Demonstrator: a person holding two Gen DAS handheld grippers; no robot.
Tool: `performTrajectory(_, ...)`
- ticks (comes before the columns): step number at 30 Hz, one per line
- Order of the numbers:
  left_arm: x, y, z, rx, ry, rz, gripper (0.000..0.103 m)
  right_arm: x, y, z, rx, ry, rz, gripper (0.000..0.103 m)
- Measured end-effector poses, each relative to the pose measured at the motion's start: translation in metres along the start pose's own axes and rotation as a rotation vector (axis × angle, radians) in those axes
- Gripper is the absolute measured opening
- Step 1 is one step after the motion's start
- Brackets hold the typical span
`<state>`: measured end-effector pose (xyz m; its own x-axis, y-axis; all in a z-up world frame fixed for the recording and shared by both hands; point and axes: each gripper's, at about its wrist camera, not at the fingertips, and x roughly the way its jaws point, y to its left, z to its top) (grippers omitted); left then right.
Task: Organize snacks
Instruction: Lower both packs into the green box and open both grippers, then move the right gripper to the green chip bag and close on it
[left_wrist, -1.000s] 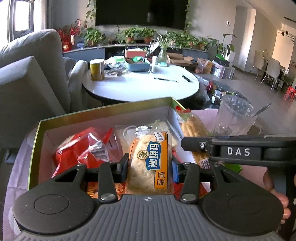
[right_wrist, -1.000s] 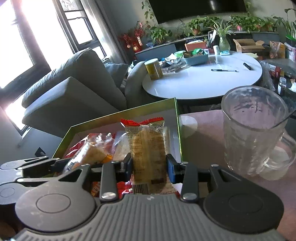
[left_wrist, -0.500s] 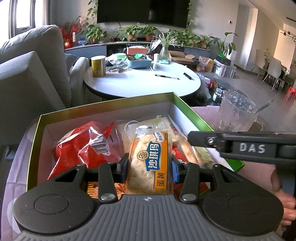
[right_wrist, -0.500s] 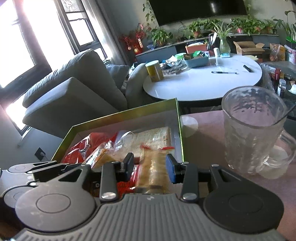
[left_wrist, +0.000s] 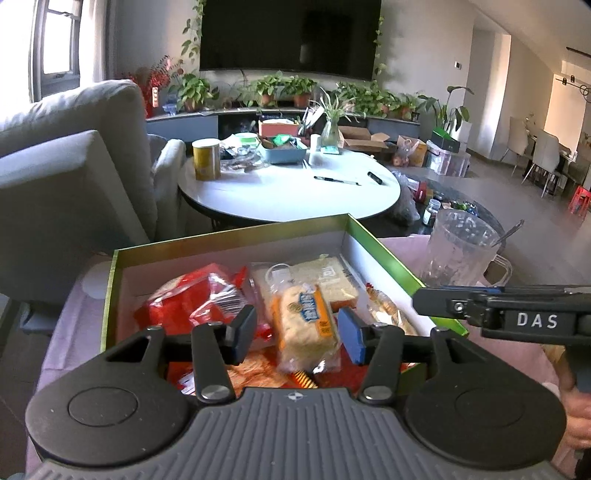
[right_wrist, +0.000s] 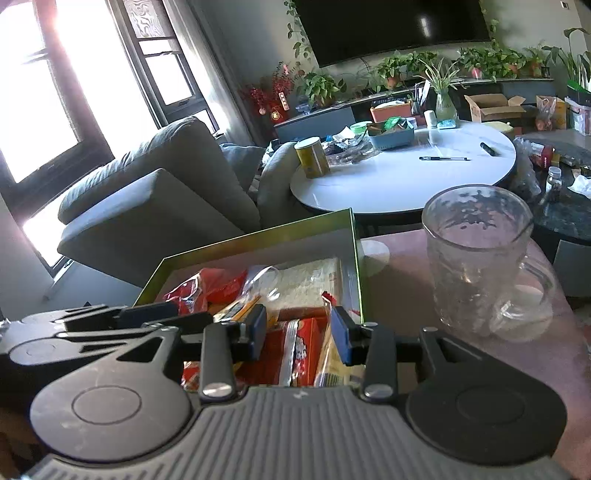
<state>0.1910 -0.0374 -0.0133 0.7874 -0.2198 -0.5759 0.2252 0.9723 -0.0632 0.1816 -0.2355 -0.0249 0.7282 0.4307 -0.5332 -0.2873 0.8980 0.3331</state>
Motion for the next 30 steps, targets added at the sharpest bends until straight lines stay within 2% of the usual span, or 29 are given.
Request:
performTrajectory(5,-0.019,0.009,-0.007,-0.009,-0.01,0.02,0.048,-0.009,0.004,-0.004,-0.015,-0.002,0.002,0.063)
performTrajectory(10,-0.04,0.012,-0.022,0.008,-0.016,0.041,0.057,-0.021,0.011,-0.012,-0.036,-0.002,0.004,0.063)
performTrajectory(13,-0.052,0.012,-0.034,0.021,-0.012,0.047,0.068,-0.027,0.017,-0.019,-0.053,0.007,0.006,0.063)
performTrajectory(25,-0.091,0.022,-0.076,0.027,0.015,0.062,0.07,-0.056,0.038,-0.047,-0.116,0.032,0.019,0.064)
performTrajectory(30,-0.113,0.029,-0.091,0.031,0.004,0.07,0.073,-0.077,0.047,-0.061,-0.141,0.043,0.067,0.064)
